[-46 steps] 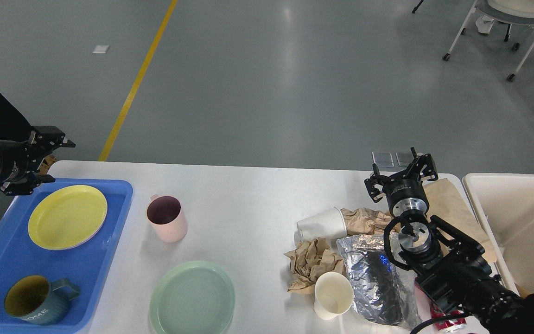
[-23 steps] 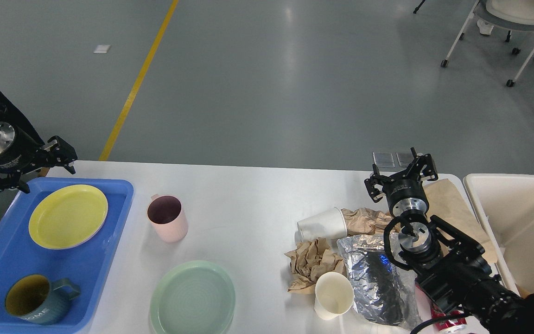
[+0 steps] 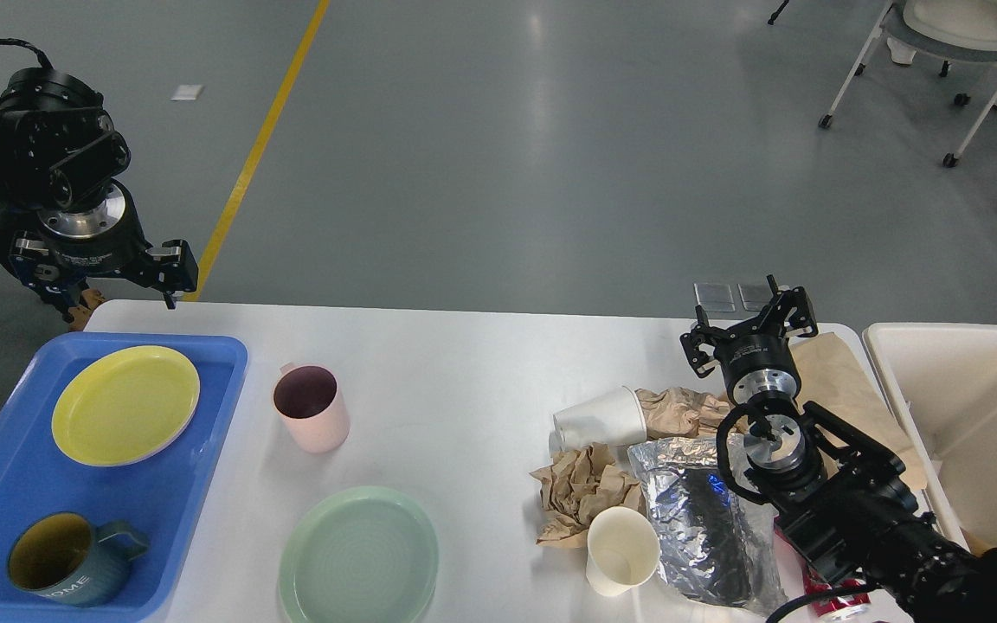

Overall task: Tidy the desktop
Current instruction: 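Move the left gripper over the pink cup and lower onto it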

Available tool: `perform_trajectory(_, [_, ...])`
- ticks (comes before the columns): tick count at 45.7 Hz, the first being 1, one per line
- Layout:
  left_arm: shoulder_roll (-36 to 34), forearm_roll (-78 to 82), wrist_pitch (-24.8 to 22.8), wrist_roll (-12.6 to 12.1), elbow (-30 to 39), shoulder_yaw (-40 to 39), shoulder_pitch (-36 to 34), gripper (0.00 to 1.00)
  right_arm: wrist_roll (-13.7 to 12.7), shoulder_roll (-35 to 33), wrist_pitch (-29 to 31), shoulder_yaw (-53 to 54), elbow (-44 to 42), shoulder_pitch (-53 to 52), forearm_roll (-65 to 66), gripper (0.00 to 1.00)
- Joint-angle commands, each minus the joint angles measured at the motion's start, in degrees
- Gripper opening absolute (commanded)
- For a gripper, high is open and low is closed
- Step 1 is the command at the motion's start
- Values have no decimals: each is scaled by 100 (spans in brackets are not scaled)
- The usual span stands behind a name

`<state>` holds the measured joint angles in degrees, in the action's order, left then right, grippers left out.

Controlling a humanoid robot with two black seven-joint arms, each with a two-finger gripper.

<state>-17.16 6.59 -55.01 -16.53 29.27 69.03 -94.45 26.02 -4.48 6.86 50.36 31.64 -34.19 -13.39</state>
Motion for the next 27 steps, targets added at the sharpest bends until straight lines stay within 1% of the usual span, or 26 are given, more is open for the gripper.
perform_trajectory(1, [186,-9,1,18,9,-21,-39,97,0,0,0,0,0,0,3,100])
perform_trajectory(6, [529,-18,1,44,0,-30,93,97,0,0,0,0,0,0,3,100])
perform_trajectory(14, [1083,-35,1,-8,-298,-284,787,97,0,0,0,0,0,0,3,100])
perform_trajectory(18, [1206,-27,1,-17,-387,-434,1016,97,0,0,0,0,0,0,3,100])
perform_trajectory(27, [1329,8,1,-43,-396,-619,1156,97,0,0,0,0,0,0,3,100])
